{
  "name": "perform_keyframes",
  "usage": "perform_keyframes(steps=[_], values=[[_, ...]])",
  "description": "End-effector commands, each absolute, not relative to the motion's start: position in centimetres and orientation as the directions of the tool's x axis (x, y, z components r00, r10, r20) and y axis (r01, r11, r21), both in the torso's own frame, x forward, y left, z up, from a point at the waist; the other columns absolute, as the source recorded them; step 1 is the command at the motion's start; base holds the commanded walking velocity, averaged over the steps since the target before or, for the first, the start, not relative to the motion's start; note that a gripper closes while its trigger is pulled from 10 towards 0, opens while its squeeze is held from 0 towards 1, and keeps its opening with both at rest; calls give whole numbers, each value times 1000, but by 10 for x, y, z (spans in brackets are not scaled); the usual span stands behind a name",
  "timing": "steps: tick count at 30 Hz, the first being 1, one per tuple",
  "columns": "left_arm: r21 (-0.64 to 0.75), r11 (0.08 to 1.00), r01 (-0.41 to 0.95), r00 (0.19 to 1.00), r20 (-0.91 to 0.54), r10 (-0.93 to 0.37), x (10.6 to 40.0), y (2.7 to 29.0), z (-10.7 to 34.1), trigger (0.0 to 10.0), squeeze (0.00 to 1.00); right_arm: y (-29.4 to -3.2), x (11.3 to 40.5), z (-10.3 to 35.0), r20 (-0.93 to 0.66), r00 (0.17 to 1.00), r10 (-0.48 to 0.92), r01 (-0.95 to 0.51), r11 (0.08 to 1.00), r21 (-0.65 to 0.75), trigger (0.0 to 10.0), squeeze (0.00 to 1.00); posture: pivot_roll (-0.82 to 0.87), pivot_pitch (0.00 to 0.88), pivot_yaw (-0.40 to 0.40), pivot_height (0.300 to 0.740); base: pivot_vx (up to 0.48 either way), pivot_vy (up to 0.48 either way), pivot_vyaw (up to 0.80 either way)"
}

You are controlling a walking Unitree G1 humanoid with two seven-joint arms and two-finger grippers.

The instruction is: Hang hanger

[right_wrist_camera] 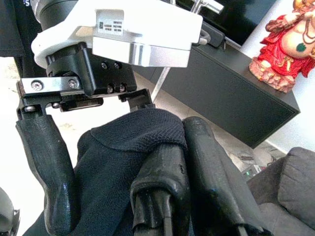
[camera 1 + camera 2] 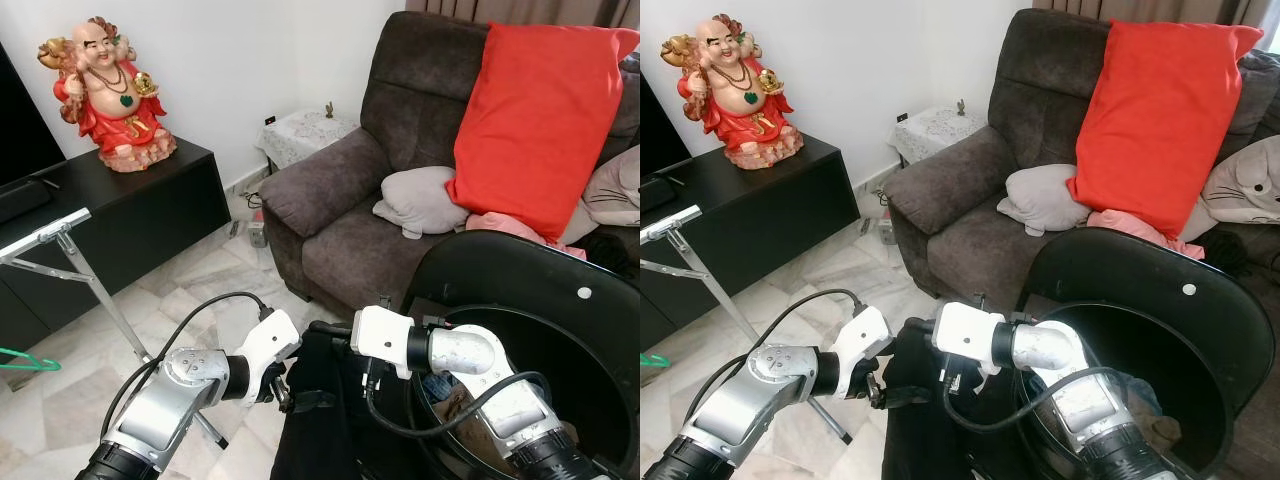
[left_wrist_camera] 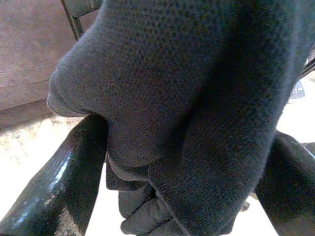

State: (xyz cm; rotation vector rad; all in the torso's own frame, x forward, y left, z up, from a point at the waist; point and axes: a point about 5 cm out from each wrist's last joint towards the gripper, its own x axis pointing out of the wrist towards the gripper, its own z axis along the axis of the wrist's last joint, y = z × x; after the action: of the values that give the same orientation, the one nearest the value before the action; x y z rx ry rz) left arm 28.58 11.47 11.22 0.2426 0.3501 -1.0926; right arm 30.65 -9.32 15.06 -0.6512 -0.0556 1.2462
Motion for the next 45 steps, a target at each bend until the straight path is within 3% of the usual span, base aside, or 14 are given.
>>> perform_keyframes(steps=[1,2,16,45], values=[[21,453,891,422,-400,-813,288,118,112,1333,0,-87,308,167,-246,337,909,-836,169,-522,0,0,18,47,90,740,0,0,0],[23,455,890,425,-399,-812,288,118,112,0,0,-88,308,166,-248,337,908,-836,168,-522,0,0,18,48,89,740,0,0,0],[26,477,879,450,-379,-809,291,117,114,0,0,-87,308,165,-249,341,907,-838,173,-517,0,0,20,46,88,740,0,0,0],[-6,442,897,412,-353,-840,285,113,116,0,0,-90,307,159,-263,348,900,-843,177,-508,0,0,19,47,87,740,0,0,0]])
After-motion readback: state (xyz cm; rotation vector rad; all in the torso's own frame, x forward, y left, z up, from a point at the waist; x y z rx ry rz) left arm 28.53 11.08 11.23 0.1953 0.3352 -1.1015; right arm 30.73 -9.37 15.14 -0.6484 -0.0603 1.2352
